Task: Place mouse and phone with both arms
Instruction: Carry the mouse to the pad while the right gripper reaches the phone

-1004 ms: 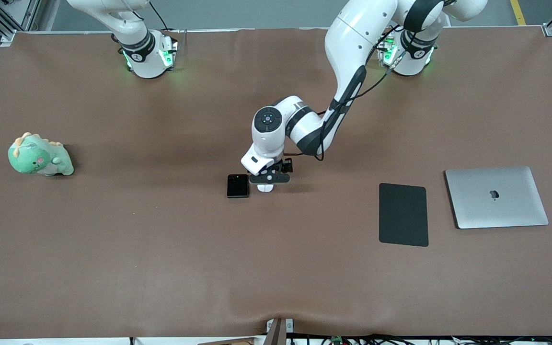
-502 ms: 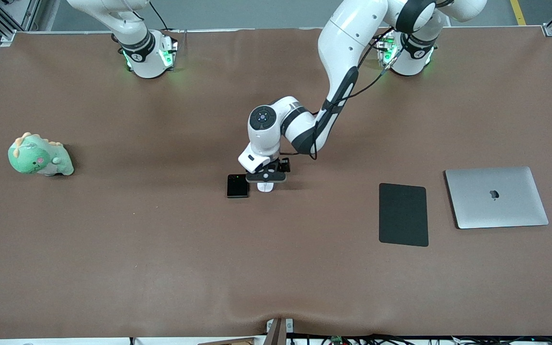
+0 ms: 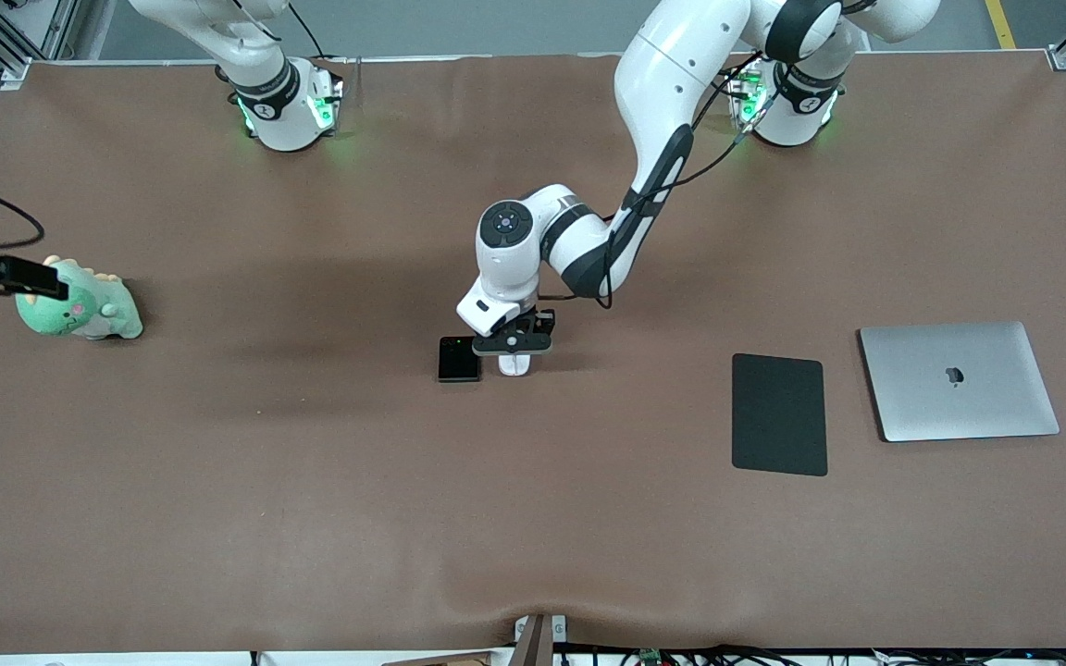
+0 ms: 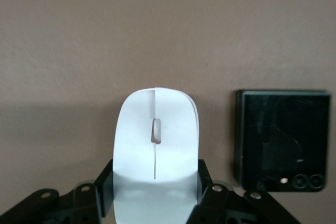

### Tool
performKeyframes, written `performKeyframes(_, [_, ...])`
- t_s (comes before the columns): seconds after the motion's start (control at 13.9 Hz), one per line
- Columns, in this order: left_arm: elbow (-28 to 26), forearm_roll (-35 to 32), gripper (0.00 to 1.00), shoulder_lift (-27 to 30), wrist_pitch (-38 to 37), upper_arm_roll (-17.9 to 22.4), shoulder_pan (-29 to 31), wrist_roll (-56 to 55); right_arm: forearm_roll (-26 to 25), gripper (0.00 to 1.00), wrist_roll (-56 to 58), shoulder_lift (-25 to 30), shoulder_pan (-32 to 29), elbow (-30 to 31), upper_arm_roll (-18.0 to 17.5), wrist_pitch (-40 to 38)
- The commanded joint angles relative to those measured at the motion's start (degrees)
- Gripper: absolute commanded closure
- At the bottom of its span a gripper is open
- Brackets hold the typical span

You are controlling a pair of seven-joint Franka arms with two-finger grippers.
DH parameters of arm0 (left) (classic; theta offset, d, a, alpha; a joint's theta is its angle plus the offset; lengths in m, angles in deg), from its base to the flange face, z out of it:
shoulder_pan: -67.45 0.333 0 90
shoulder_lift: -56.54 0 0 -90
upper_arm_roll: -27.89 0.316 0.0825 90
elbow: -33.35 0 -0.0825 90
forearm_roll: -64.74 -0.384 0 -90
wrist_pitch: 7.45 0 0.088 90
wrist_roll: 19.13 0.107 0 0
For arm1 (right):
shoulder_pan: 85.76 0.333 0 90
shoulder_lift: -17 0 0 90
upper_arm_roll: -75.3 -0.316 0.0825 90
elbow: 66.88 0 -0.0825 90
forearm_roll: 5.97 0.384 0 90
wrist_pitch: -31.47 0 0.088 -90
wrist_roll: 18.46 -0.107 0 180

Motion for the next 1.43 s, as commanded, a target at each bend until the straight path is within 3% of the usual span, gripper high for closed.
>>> performKeyframes(0.0, [-0.4, -1.1, 0.95, 4.7, -3.9, 0.3, 1.9, -1.5, -0.2, 0.00, 0.1, -0.6, 1.3, -1.8, -0.2, 2.1])
performKeyframes(0.36, [-0.7, -0.8, 0.94, 12.6, -10.3, 0.0, 7.1, -0.2, 0.2, 0.00, -0.1, -2.2, 2.3, -1.8, -0.4, 2.5])
performKeyframes(0.72, [-0.8, -0.5, 0.94, 18.0, -17.2, -0.4, 13.5, 5.1, 0.5, 0.00, -0.7, -3.3, 8.7, -1.5, -0.5, 2.7])
performKeyframes(1.15, [-1.0, 0.2, 0.93, 19.6, -22.0, -0.4, 21.4, 15.3, 0.7, 0.00, -0.8, -9.2, 13.5, -1.6, -0.7, 4.4])
performKeyframes(1.36, [-1.4, 0.8, 0.93, 20.2, -23.6, -0.4, 25.1, 20.5, 4.1, 0.00, -0.8, -9.8, 15.6, -1.0, -0.7, 3.9])
